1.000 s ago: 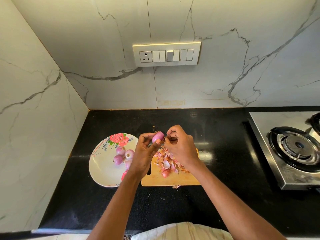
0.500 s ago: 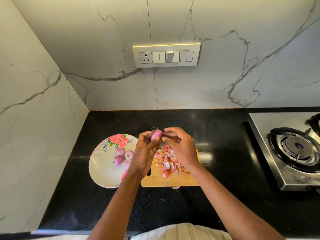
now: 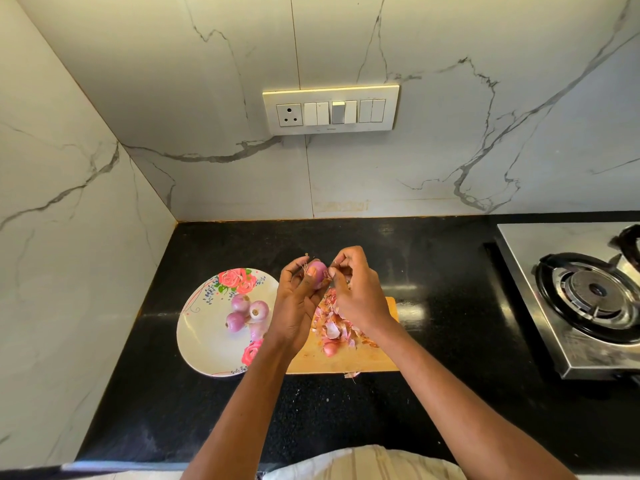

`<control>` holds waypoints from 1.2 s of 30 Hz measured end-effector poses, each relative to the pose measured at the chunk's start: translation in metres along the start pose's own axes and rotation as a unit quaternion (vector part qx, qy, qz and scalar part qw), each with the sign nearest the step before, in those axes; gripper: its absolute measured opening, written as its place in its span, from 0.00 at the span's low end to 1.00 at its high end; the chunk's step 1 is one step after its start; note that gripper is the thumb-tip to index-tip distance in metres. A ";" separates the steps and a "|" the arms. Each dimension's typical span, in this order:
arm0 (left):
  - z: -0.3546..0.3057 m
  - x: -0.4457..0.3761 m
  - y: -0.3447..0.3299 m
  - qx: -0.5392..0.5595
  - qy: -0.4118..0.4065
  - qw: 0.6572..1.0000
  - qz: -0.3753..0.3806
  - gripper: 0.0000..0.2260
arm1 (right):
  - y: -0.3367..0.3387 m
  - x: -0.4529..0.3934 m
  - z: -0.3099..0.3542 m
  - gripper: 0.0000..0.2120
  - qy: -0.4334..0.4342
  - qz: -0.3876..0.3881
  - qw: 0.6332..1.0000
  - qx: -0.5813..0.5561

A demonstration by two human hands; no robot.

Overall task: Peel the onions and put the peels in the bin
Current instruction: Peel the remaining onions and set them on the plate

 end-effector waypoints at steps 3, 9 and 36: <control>-0.001 0.001 -0.003 0.009 0.010 1.000 -0.008 0.13 | -0.001 -0.001 -0.013 0.08 -0.060 0.008 0.997 -0.048; -0.006 -0.002 0.003 -0.149 -0.015 0.989 0.012 0.17 | 0.004 -0.002 -0.022 0.06 -0.088 0.013 0.993 -0.072; -0.006 -0.003 0.014 -0.229 -0.067 0.970 0.049 0.20 | -0.001 0.004 -0.026 0.13 -0.210 0.059 0.946 -0.241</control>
Point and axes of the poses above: each hand's wrist, its own x-axis away from the middle knuckle, its own y-axis out of the back of the hand, z = x × y, the point moved 7 cm from there along -x, towards the middle knuckle, and after that the axes turned 14 degrees about -y, right-handed, at the moved point
